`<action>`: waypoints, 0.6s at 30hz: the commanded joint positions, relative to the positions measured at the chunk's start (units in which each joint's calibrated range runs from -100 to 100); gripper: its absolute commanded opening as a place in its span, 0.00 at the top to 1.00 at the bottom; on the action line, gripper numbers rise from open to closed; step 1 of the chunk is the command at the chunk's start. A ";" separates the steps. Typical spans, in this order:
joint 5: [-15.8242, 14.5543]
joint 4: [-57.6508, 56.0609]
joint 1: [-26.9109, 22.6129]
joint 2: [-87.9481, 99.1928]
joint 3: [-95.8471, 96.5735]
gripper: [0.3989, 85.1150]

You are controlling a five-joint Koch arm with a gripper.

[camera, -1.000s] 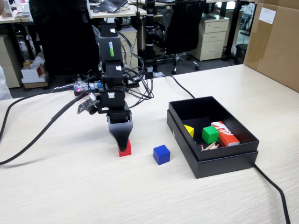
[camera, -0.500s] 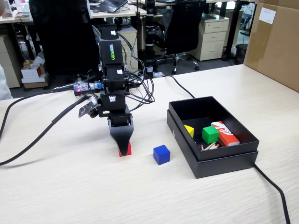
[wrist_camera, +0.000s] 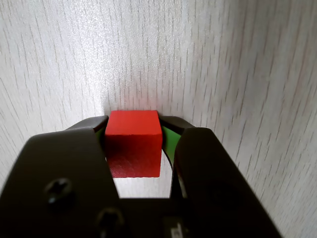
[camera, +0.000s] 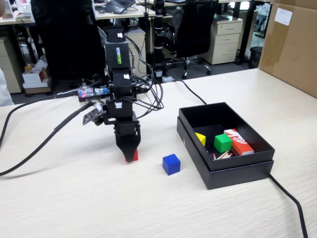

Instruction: Put the red cube on top of the blue cube

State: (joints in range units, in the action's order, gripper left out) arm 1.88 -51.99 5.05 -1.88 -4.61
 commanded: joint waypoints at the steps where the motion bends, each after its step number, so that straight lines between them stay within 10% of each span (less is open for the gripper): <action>1: -0.10 2.53 0.29 0.90 -3.55 0.99; 18: -3.22 1.84 -5.08 24.54 -3.82 0.99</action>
State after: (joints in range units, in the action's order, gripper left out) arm -0.90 -51.06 0.61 17.67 -3.51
